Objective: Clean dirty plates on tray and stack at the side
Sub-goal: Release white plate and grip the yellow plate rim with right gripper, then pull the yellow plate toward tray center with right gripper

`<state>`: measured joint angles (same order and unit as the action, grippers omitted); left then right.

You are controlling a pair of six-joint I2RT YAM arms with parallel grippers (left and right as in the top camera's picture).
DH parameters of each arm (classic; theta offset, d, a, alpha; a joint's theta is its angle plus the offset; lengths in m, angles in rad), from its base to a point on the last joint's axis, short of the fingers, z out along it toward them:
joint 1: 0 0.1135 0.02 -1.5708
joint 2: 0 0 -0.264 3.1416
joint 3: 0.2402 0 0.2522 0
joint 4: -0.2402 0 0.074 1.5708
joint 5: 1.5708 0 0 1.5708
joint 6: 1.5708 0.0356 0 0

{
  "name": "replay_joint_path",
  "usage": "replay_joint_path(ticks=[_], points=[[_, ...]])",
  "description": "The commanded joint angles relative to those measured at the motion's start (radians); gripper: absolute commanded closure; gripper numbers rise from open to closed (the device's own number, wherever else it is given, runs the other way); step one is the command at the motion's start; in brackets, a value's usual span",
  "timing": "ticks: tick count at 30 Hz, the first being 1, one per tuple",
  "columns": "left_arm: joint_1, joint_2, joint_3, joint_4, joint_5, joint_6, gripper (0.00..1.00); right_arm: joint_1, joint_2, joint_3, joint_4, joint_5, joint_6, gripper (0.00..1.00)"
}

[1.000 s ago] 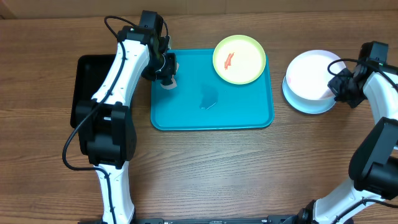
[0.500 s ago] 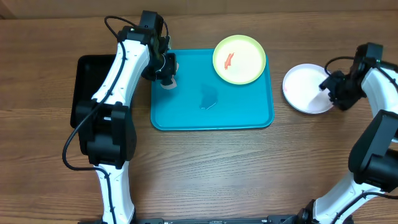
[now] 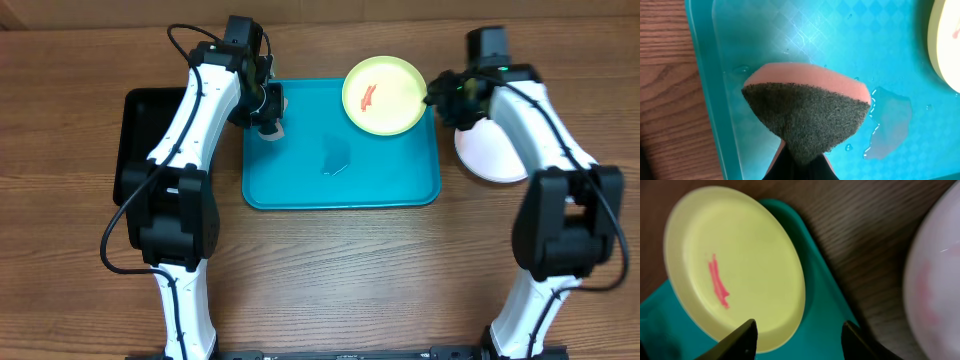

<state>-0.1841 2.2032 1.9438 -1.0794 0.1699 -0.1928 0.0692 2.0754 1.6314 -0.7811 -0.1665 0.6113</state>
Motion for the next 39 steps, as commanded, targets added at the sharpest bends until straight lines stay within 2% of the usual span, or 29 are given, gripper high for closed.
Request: replay_joint_path(ticks=[1,5,10,19,24,31,37,39], points=[[-0.015,0.002,0.016,0.004,-0.017,-0.014,0.96,0.027,0.060,0.004,0.026,0.030,0.079,0.48],[-0.015,0.002,0.016,0.006,-0.017,-0.013,0.96,0.050,0.083,0.004,0.061,0.046,0.076,0.58],[-0.015,0.002,0.016,0.011,-0.022,-0.014,0.96,0.061,0.094,0.004,0.058,0.059,0.066,0.79],[-0.015,0.002,0.016,0.014,-0.024,-0.013,0.96,0.061,0.129,0.004,0.032,0.045,0.039,0.85],[-0.016,0.002,0.016,0.018,-0.024,-0.013,0.96,0.062,0.148,0.004,0.002,0.006,0.009,0.96],[-0.016,0.002,0.016,0.028,-0.024,-0.013,0.96,0.078,0.144,0.005,-0.114,-0.039,-0.025,0.96],[-0.016,0.002,0.016,0.038,-0.024,-0.013,0.96,0.126,0.115,0.005,-0.237,-0.082,-0.178,0.96],[-0.017,0.002,0.016,0.037,-0.024,-0.013,0.96,0.143,0.111,0.006,-0.263,-0.081,-0.230,0.87]])
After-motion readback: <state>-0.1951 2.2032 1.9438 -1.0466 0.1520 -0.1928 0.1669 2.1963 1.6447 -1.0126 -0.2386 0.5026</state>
